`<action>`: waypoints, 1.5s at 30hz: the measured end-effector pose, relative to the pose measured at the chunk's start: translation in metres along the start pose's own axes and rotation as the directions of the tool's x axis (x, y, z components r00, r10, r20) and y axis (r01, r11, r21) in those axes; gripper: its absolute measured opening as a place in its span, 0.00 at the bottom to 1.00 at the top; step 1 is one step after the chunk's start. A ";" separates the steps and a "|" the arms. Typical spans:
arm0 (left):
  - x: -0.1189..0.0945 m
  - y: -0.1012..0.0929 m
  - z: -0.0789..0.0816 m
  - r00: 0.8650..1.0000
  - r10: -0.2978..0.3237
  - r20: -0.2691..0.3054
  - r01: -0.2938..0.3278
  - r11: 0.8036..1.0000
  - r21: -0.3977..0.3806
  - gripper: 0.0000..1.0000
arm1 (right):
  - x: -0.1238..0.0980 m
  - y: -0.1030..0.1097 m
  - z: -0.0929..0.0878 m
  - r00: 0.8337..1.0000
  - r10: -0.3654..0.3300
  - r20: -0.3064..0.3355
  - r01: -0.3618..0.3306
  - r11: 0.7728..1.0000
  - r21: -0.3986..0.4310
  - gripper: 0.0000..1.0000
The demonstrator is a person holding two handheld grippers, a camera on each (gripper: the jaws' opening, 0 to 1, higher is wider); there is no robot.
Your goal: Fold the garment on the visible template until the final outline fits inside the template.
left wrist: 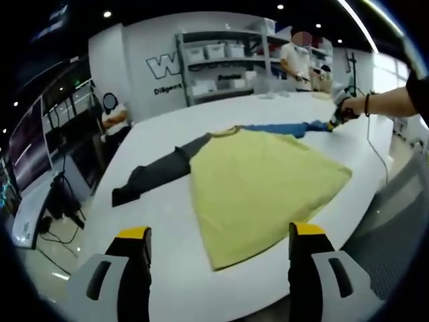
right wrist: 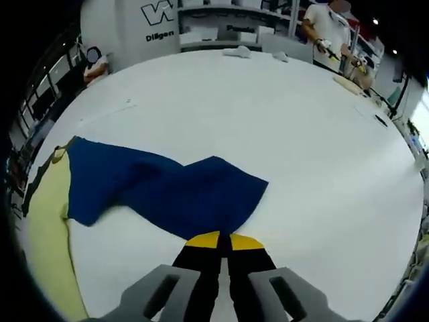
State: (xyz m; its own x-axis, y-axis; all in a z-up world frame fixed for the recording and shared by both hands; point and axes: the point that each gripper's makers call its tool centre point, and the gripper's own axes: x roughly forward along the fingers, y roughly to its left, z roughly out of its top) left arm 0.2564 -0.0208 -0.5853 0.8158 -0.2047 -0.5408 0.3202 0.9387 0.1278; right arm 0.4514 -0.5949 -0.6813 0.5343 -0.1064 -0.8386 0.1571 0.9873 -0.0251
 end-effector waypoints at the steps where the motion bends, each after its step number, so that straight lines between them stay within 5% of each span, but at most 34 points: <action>1: 0.000 0.000 0.000 1.000 0.000 -0.001 0.000 1.000 -0.001 0.82 | -0.002 -0.002 -0.001 1.000 -0.003 -0.007 0.003 1.000 -0.005 0.00; 16: 0.000 -0.001 0.001 1.000 -0.011 0.010 0.011 1.000 0.020 0.83 | -0.017 -0.032 -0.006 0.999 -0.014 -0.046 0.011 0.997 -0.076 0.00; 45: 0.002 -0.002 -0.001 1.000 -0.020 -0.003 0.020 1.000 0.023 0.87 | -0.015 -0.038 -0.003 0.996 0.021 -0.082 -0.028 0.996 -0.081 0.00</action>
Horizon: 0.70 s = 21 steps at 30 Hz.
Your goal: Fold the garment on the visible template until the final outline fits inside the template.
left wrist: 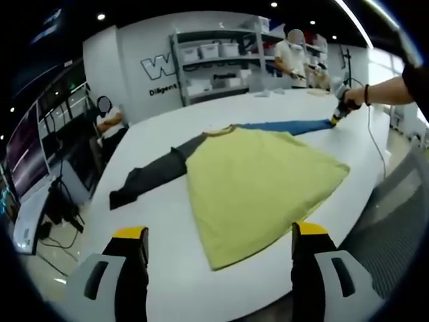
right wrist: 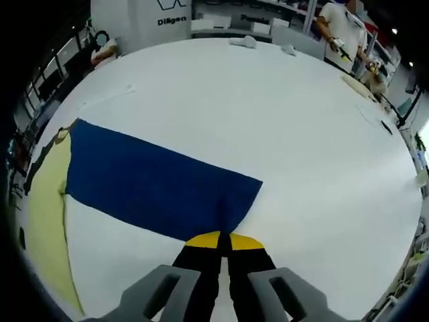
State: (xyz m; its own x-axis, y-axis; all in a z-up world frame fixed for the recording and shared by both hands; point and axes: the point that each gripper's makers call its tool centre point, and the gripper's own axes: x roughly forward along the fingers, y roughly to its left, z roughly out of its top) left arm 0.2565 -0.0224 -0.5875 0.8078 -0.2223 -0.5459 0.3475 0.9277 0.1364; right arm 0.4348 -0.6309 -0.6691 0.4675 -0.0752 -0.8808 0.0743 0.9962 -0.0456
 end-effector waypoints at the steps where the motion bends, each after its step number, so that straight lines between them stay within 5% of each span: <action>1: 0.000 0.000 0.000 1.000 0.001 -0.002 -0.001 1.000 -0.004 0.88 | -0.002 0.001 0.001 1.000 0.000 0.001 0.000 1.000 -0.001 0.00; 21: 0.001 0.000 0.000 1.000 -0.005 -0.006 0.004 0.998 -0.065 0.99 | -0.032 0.046 0.047 0.995 0.072 0.069 -0.067 0.996 -0.066 0.00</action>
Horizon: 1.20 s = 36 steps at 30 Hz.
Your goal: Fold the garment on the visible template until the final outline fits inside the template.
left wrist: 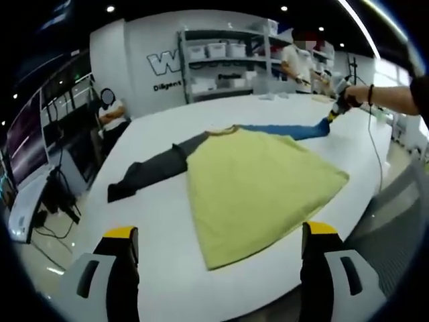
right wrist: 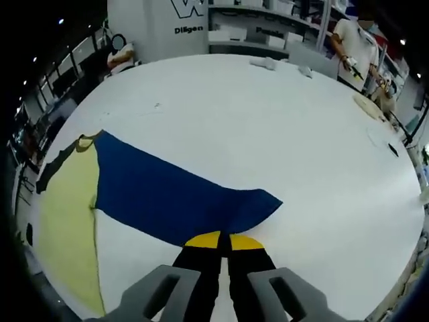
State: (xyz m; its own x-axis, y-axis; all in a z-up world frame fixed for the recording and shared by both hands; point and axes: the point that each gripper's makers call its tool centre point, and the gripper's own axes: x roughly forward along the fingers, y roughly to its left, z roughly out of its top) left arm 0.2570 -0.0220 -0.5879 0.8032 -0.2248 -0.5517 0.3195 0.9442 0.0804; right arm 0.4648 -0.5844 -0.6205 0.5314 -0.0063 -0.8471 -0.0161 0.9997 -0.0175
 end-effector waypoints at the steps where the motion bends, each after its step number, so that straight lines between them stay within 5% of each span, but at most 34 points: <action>1: 0.000 0.000 0.000 1.000 0.000 0.000 0.000 1.000 -0.001 0.99 | -0.001 0.003 0.002 1.000 0.006 0.002 -0.006 1.000 -0.007 0.00; 20: -0.002 0.003 0.005 1.000 0.007 0.017 -0.006 0.999 -0.051 0.97 | -0.008 0.097 0.044 0.990 0.135 0.045 -0.130 0.987 -0.099 0.00; 36: -0.003 0.004 0.005 1.000 0.014 0.016 -0.014 1.000 -0.027 0.97 | -0.012 0.196 0.067 0.961 0.266 0.078 -0.253 0.956 -0.146 0.00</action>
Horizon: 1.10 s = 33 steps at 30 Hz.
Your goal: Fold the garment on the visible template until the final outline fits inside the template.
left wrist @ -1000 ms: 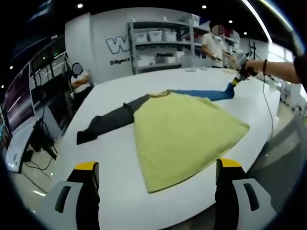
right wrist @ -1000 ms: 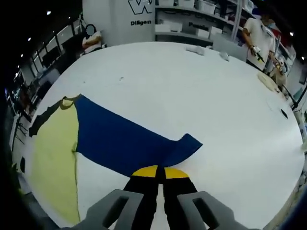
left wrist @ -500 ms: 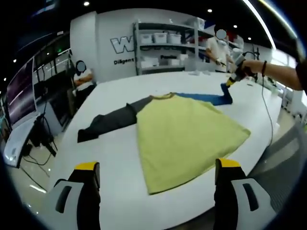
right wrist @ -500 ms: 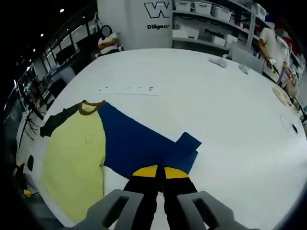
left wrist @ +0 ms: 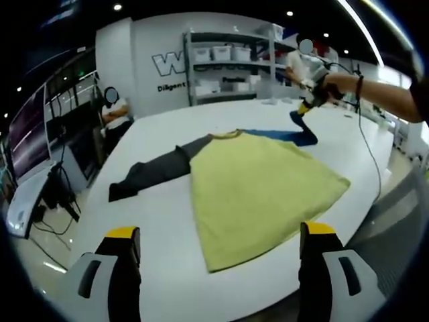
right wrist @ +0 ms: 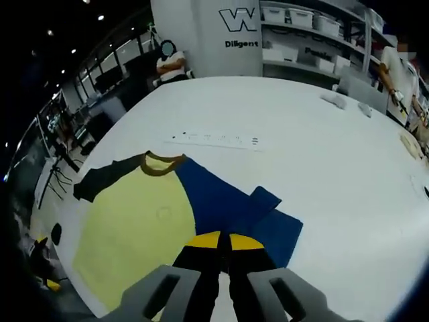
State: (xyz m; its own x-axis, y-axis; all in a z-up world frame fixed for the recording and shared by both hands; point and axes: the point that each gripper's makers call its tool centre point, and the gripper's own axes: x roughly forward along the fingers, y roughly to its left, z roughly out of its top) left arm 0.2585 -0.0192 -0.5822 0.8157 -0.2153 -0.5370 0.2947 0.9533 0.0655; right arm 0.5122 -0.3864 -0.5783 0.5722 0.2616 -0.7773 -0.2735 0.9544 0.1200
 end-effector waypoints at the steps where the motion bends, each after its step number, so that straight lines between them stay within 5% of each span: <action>1: 0.000 0.000 0.000 1.000 0.000 0.000 0.000 1.000 0.000 0.96 | 0.003 0.007 0.001 1.000 0.008 -0.002 -0.008 1.000 -0.008 0.00; 33: -0.002 0.003 0.003 1.000 0.014 0.014 -0.014 1.000 0.009 0.94 | 0.048 0.159 0.041 0.985 0.172 -0.005 -0.171 0.975 -0.144 0.00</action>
State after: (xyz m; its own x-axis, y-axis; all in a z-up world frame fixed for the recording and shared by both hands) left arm 0.2593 -0.0170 -0.5791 0.8266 -0.2049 -0.5242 0.2877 0.9543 0.0806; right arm 0.5277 -0.2160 -0.5707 0.5125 0.4215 -0.7481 -0.4757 0.8647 0.1613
